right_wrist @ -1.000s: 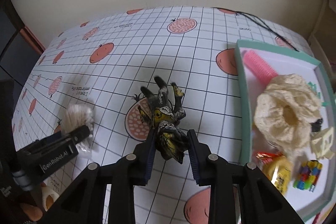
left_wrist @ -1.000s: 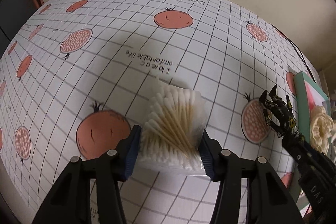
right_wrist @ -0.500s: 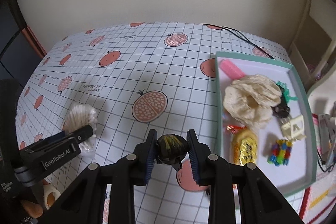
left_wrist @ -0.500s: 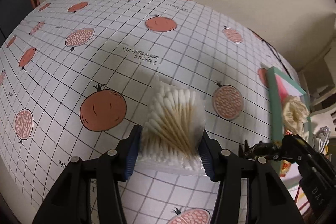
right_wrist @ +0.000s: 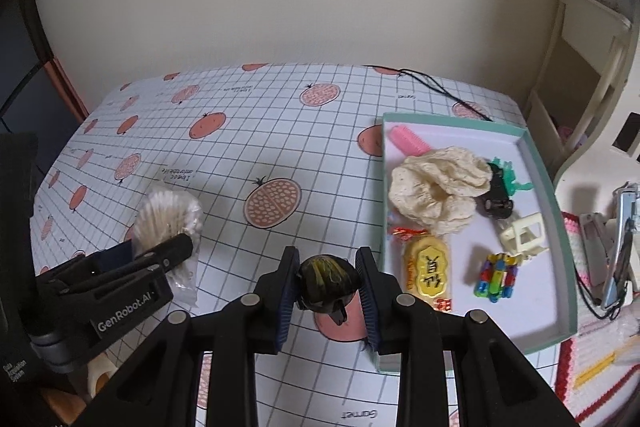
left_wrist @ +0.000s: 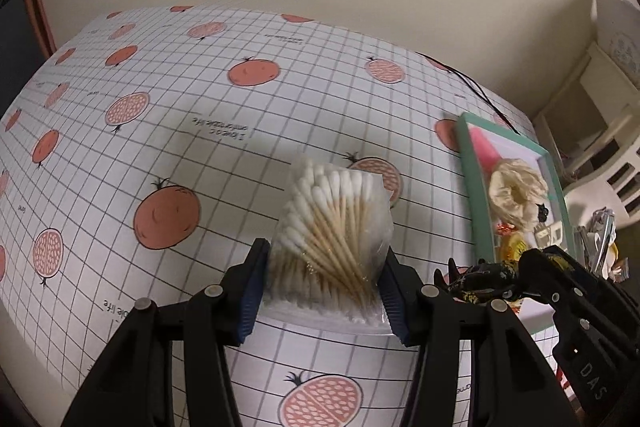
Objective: Organize objects
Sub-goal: 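Lift and carry the swab bag and action figure over the tray with both grippers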
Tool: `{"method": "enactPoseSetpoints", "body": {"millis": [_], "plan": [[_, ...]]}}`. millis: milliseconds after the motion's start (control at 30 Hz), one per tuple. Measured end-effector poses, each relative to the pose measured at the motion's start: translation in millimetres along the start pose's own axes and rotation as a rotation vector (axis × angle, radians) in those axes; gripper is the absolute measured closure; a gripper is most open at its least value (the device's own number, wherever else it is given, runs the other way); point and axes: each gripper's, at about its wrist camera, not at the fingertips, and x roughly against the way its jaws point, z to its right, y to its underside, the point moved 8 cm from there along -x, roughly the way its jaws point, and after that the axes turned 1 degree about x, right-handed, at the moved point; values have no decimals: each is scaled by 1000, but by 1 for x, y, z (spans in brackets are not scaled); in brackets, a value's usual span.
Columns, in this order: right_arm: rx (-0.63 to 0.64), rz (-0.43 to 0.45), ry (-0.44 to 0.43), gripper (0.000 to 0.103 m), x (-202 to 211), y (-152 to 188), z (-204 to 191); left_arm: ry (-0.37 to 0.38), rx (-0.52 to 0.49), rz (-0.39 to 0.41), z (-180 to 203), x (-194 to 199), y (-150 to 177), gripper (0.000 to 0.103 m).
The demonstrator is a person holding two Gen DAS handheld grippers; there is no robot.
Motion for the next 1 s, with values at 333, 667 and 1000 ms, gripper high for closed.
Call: {"method": "enactPoseSetpoints", "body": {"millis": [333,667,1000], "plan": [[-84,17,22,72,2,2,46,17,-46,14,38,0,3,49],[-168,60,-1,72,13,-2,83,73,-109,47,89,4,8,49],[-241,89,63,72,13,-2,130,102,-211,73,141,3,15,49]]}}
